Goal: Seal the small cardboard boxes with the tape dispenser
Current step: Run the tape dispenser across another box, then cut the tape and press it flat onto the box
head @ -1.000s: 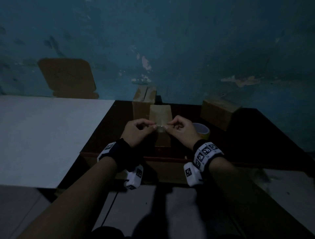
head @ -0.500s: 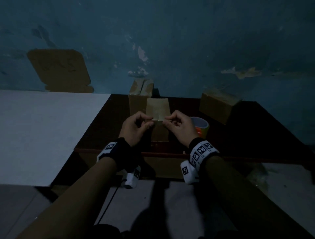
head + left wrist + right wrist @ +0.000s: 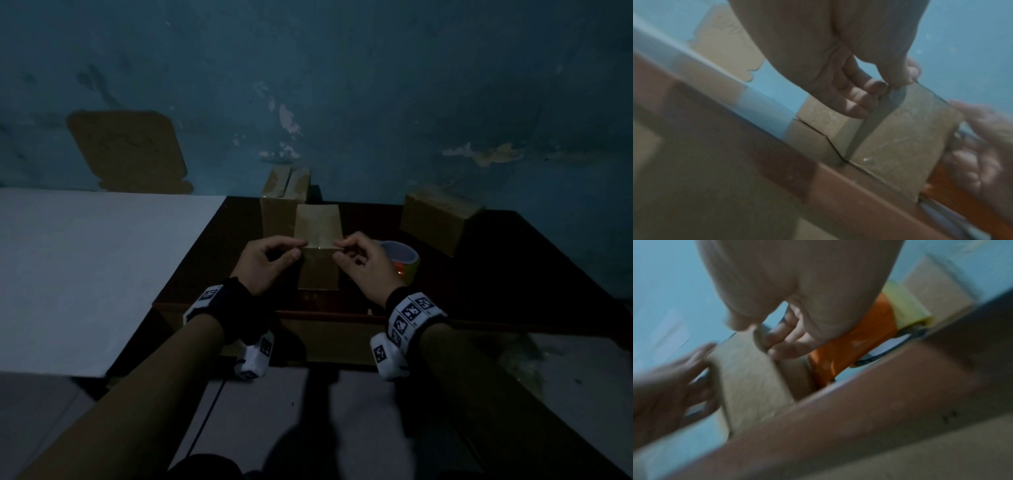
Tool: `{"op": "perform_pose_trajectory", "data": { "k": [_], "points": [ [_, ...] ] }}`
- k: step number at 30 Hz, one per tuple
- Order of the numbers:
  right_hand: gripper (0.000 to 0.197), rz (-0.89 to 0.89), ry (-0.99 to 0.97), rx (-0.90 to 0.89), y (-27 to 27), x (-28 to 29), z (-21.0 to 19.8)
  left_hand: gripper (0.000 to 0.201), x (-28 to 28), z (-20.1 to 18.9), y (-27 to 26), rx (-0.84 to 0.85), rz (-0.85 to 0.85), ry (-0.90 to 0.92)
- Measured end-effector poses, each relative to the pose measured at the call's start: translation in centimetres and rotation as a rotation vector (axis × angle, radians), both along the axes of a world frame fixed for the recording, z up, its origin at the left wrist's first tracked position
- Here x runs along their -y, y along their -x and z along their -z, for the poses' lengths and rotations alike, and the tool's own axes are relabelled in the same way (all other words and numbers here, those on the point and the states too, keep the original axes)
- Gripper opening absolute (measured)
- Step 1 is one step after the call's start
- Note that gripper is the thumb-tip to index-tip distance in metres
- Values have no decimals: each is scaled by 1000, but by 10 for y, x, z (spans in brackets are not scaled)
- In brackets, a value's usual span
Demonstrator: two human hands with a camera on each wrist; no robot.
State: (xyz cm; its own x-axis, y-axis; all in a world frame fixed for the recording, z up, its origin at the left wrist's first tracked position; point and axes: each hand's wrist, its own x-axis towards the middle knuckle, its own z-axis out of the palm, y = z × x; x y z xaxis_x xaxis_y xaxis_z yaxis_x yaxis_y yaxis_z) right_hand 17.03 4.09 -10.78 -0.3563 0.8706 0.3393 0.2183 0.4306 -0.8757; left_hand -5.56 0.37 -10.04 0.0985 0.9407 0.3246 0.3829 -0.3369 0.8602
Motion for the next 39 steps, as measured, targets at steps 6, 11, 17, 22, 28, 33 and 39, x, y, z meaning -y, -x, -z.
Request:
{"op": "perform_pose_trajectory", "data": {
  "k": [6, 11, 17, 22, 28, 33, 39],
  "points": [
    [11, 126, -131, 80, 10, 2, 3, 17, 1, 3, -16, -80, -110, -117],
    [12, 107, -159, 113, 8, 4, -1, 12, 4, -3, -15, -119, -80, -77],
    [14, 122, -113, 79, 13, 4, -1, 20, 1, -1, -16, -141, -110, -84],
    [18, 133, -94, 93, 13, 4, -1, 17, 4, -2, -17, -135, -101, -74],
    [10, 173, -198, 167, 12, 5, -3, 14, 4, -16, -16, -309, -125, -35],
    [13, 82, -209, 90, 30, 15, -8, 37, 2, -39, -19, -437, -262, -63],
    [23, -25, -76, 25, 39, 30, -18, 62, 6, -62, -25, -803, -291, 111]
  ]
}}
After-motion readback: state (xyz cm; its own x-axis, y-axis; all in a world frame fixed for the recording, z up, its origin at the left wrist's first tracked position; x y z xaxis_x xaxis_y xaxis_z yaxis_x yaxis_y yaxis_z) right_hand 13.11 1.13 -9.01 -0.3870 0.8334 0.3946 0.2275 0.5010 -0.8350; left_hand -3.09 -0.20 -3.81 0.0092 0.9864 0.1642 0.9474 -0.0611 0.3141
